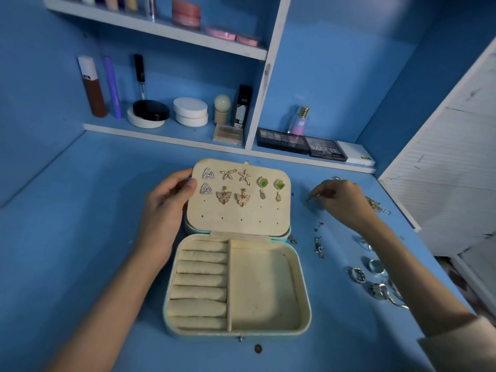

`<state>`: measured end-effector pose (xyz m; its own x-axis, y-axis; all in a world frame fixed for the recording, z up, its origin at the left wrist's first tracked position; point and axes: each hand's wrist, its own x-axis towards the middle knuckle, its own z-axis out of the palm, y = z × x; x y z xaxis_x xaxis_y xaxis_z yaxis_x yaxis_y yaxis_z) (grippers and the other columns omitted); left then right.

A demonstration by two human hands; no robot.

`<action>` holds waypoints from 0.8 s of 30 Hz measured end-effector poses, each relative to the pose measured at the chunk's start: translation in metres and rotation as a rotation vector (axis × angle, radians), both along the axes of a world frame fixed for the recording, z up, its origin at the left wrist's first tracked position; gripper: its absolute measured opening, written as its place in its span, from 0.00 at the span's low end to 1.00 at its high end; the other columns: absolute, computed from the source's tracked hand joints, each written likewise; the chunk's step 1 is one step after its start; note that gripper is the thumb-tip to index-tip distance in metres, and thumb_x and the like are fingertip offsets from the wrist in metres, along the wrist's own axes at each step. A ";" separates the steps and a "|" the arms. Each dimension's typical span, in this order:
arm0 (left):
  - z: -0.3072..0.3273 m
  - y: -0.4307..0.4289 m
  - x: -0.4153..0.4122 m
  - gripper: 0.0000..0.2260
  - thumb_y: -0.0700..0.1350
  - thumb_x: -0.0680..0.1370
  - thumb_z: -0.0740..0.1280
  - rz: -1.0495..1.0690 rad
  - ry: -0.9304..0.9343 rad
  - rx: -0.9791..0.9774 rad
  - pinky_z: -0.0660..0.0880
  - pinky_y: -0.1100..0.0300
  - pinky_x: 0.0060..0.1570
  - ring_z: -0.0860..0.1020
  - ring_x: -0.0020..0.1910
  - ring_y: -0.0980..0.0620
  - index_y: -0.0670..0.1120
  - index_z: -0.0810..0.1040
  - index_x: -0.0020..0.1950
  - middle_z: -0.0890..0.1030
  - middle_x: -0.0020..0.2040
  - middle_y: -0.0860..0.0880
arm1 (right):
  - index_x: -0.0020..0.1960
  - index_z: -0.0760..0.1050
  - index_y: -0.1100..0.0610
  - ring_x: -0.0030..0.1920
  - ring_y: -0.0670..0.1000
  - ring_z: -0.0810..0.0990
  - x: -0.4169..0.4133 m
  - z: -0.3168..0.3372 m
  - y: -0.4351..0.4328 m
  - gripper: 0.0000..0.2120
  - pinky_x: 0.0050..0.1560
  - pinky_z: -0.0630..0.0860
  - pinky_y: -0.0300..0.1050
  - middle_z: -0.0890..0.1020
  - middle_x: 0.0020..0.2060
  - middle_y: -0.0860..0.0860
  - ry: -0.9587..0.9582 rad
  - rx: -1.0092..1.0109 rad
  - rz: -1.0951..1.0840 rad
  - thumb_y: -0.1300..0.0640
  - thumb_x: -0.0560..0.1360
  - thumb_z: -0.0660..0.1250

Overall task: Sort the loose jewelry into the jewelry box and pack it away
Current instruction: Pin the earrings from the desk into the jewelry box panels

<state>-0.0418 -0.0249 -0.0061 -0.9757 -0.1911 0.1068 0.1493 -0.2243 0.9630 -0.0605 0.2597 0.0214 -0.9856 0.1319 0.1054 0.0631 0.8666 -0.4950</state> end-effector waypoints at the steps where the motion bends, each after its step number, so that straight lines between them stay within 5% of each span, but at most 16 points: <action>1: 0.000 0.000 0.000 0.11 0.36 0.78 0.64 0.001 -0.001 0.001 0.76 0.70 0.45 0.80 0.43 0.63 0.52 0.80 0.49 0.83 0.43 0.57 | 0.44 0.81 0.57 0.34 0.48 0.73 0.001 -0.001 0.001 0.12 0.30 0.67 0.28 0.80 0.38 0.55 -0.006 0.001 0.006 0.68 0.73 0.61; 8: 0.000 -0.001 0.001 0.11 0.37 0.78 0.64 -0.007 -0.010 0.004 0.76 0.69 0.45 0.80 0.43 0.63 0.52 0.80 0.50 0.83 0.44 0.56 | 0.47 0.81 0.54 0.32 0.56 0.71 0.002 -0.009 0.006 0.15 0.29 0.65 0.33 0.79 0.31 0.59 -0.001 0.056 0.041 0.69 0.72 0.61; 11: 0.001 0.000 0.000 0.11 0.36 0.78 0.64 -0.003 -0.010 0.005 0.76 0.69 0.45 0.80 0.43 0.63 0.52 0.80 0.49 0.83 0.43 0.56 | 0.49 0.80 0.54 0.28 0.50 0.68 -0.001 -0.010 0.006 0.12 0.28 0.65 0.33 0.75 0.27 0.55 -0.001 0.085 0.062 0.66 0.74 0.62; 24: 0.000 -0.001 0.000 0.11 0.37 0.78 0.63 -0.015 -0.003 -0.006 0.75 0.71 0.41 0.80 0.42 0.64 0.52 0.80 0.50 0.83 0.43 0.57 | 0.50 0.79 0.49 0.44 0.53 0.76 -0.018 -0.003 -0.006 0.06 0.41 0.70 0.43 0.79 0.42 0.49 -0.071 0.319 0.019 0.52 0.75 0.65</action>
